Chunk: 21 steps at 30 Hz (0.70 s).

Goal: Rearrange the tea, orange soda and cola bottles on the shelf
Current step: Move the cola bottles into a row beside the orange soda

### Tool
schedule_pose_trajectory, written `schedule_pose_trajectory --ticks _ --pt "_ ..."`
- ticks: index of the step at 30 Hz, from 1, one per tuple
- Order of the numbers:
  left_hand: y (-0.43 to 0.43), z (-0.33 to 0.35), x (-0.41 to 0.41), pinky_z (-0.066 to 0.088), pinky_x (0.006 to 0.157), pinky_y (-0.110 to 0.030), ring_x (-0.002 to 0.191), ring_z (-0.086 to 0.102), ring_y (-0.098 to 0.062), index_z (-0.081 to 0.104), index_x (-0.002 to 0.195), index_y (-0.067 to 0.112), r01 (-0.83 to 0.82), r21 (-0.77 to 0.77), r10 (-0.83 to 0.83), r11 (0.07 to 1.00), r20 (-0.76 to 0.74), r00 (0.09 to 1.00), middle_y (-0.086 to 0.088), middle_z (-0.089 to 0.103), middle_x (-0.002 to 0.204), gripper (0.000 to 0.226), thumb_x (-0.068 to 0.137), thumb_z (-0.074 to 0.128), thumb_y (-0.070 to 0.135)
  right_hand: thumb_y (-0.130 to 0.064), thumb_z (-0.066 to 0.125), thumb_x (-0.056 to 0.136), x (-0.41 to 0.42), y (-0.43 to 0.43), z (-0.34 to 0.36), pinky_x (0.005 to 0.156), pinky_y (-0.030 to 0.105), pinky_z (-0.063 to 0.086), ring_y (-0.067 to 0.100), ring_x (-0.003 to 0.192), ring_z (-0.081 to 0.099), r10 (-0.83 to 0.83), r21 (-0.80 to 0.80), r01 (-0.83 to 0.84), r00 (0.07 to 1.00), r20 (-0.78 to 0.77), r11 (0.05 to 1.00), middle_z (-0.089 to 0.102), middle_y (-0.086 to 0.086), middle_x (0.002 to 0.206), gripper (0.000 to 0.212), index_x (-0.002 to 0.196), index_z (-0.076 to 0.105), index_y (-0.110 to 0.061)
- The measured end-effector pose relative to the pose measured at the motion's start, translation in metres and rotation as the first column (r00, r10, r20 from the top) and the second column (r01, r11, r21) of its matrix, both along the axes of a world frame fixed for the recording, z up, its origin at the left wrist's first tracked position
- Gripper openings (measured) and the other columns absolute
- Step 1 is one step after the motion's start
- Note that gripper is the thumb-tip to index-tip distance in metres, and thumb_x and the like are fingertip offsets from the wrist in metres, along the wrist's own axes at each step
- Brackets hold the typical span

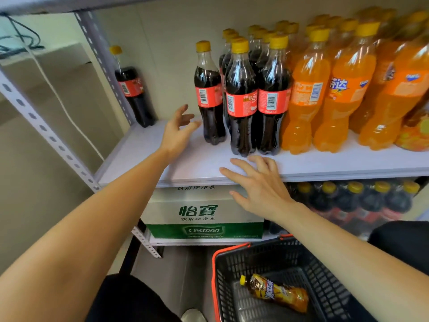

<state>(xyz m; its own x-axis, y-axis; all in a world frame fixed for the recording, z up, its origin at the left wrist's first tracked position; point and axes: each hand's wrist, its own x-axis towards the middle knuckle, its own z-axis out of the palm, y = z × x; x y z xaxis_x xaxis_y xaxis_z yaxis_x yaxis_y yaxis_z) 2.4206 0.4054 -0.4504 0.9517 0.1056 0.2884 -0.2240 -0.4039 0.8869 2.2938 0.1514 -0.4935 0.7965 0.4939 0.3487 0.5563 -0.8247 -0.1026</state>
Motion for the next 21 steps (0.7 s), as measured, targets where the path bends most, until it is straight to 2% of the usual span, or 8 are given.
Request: schedule_pose_trajectory --ticks 3,6,8,12,16,19,21 --pt "0.041 -0.005 0.010 0.050 0.104 -0.037 0.113 0.063 -0.018 0.053 0.142 0.011 -0.253 -0.053 0.255 0.966 0.039 0.966 -0.001 0.068 0.116 0.057 0.091 0.069 0.027 -0.048 0.065 0.092 -0.003 0.007 -0.003 0.108 0.060 0.032 0.044 0.134 0.044 -0.025 -0.026 0.026 0.999 0.026 0.999 0.050 0.004 0.154 0.060 0.149 0.051 -0.033" --pt "0.081 -0.006 0.032 0.049 0.104 -0.041 0.118 0.062 -0.030 0.055 0.136 0.005 -0.461 0.016 0.459 0.887 0.069 0.886 -0.011 0.065 0.125 0.053 0.088 0.071 0.023 -0.047 0.064 0.093 -0.004 0.011 -0.005 0.110 0.059 0.030 0.040 0.136 0.043 -0.044 0.007 0.043 0.999 0.033 0.999 0.050 0.003 0.154 0.058 0.148 0.052 -0.032" --pt "0.097 -0.005 0.046 0.048 0.105 -0.039 0.123 0.059 -0.032 0.051 0.138 0.004 -0.544 0.034 0.543 0.838 0.033 0.839 -0.016 0.060 0.133 0.064 0.084 0.075 0.029 -0.047 0.063 0.093 -0.004 0.011 -0.008 0.111 0.058 0.030 0.038 0.136 0.044 -0.053 0.035 0.051 0.997 0.048 0.998 0.051 0.002 0.153 0.056 0.146 0.054 -0.032" --pt "0.109 -0.009 0.071 0.047 0.096 -0.022 0.120 0.062 -0.025 0.049 0.137 0.007 -0.539 -0.012 0.539 0.842 -0.011 0.842 -0.011 0.062 0.135 0.069 0.081 0.081 0.029 -0.045 0.069 0.089 -0.002 0.012 -0.015 0.109 0.057 0.034 0.037 0.132 0.049 -0.049 0.077 0.042 0.995 0.092 0.996 0.055 0.002 0.149 0.055 0.141 0.059 -0.032" --pt "0.123 -0.007 0.088 0.048 0.107 -0.036 0.126 0.058 -0.031 0.049 0.143 0.011 -0.592 0.031 0.592 0.805 -0.082 0.802 -0.013 0.055 0.141 0.077 0.079 0.081 0.040 -0.047 0.068 0.088 0.000 0.012 -0.017 0.110 0.054 0.031 0.035 0.133 0.047 -0.055 0.100 0.044 0.993 0.103 0.994 0.054 0.000 0.150 0.056 0.142 0.058 -0.034" --pt "0.128 -0.007 0.092 0.049 0.104 -0.034 0.120 0.060 -0.031 0.057 0.134 0.013 -0.637 0.031 0.637 0.770 -0.089 0.766 -0.013 0.057 0.136 0.065 0.080 0.081 0.040 -0.046 0.071 0.086 0.000 0.013 -0.018 0.110 0.053 0.032 0.035 0.132 0.049 -0.056 0.135 0.042 0.993 0.107 0.990 0.057 0.000 0.147 0.056 0.139 0.061 -0.033" --pt "0.127 -0.009 0.093 0.051 0.102 -0.036 0.117 0.063 -0.029 0.053 0.129 0.008 -0.625 -0.032 0.621 0.780 -0.079 0.779 -0.012 0.062 0.131 0.063 0.080 0.083 0.035 -0.046 0.071 0.086 0.000 0.013 -0.018 0.110 0.053 0.032 0.034 0.132 0.050 -0.062 0.149 0.045 0.992 0.107 0.988 0.058 -0.001 0.146 0.055 0.139 0.061 -0.033"
